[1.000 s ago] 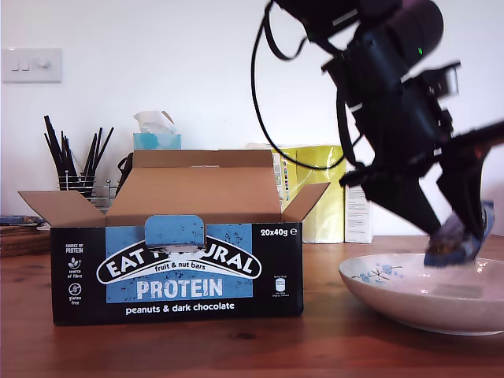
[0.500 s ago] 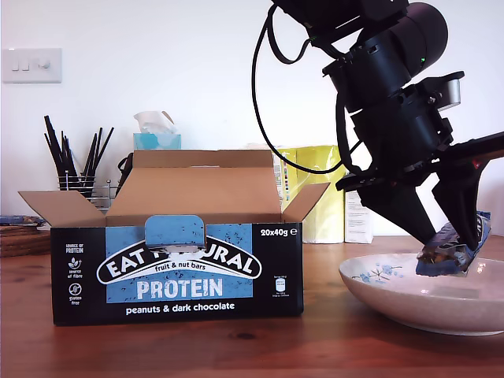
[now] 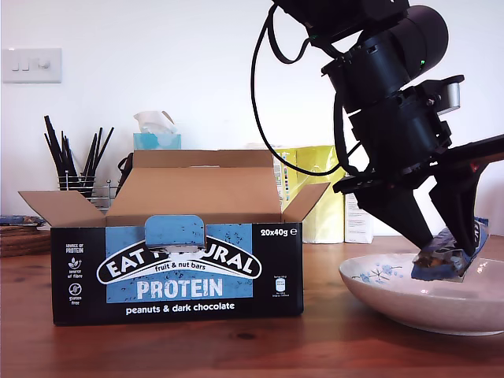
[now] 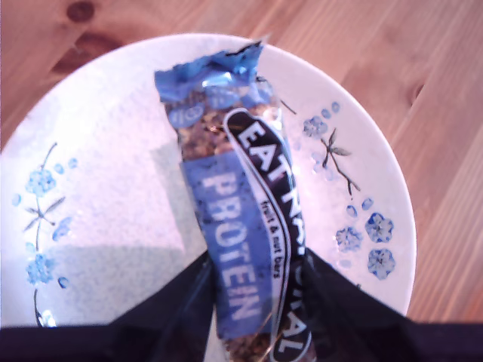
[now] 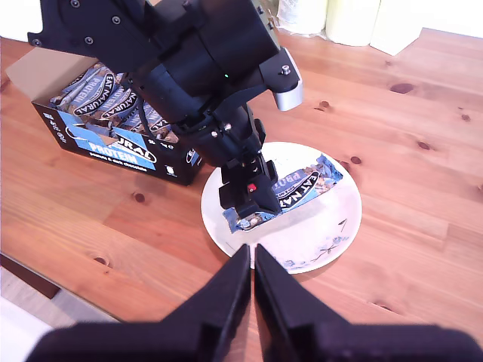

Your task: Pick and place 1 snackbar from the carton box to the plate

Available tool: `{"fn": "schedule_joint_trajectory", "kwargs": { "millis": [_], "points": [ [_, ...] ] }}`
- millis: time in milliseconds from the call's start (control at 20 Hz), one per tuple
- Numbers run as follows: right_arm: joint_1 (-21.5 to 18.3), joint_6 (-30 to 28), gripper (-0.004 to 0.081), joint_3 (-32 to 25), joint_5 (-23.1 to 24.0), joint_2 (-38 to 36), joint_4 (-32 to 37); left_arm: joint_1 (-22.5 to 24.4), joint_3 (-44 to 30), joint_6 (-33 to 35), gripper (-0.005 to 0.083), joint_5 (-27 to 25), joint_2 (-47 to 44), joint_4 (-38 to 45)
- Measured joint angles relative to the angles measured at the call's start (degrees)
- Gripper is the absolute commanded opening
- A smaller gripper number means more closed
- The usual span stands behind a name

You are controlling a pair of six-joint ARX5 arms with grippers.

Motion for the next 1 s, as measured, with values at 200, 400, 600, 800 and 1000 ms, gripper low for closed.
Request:
{"fn": "schedule_joint_trajectory", "kwargs": {
  "millis": [200, 400, 600, 800, 1000],
  "points": [
    [0.00, 0.00, -0.0013, 0.00, -0.04, 0.00, -0.02, -0.22, 0.00, 0.00, 0.0169, 0.02, 1.25, -0.20],
    [0.00, 0.00, -0.0013, 0.00, -0.13, 0.00, -0.02, -0.24, 0.00, -0.02, 0.0323, 0.02, 1.79, -0.33],
    [0.00, 0.00, -0.0013, 0.00, -0.17, 0.00, -0.02, -0.26, 0.00, 0.00, 0.0439, 0.02, 1.79, -0.20],
    [0.00, 0.00, -0.0013, 0.00, -0.33, 0.00, -0.02, -0.24, 0.00, 0.00, 0.0435, 0.02, 1.79, -0.33],
    [0.00, -0.02, -0.0013, 0.00, -0.33, 0.00, -0.02, -0.24, 2.95, 0.04, 0.0298, 0.20, 1.79, -5.18]
  ]
}}
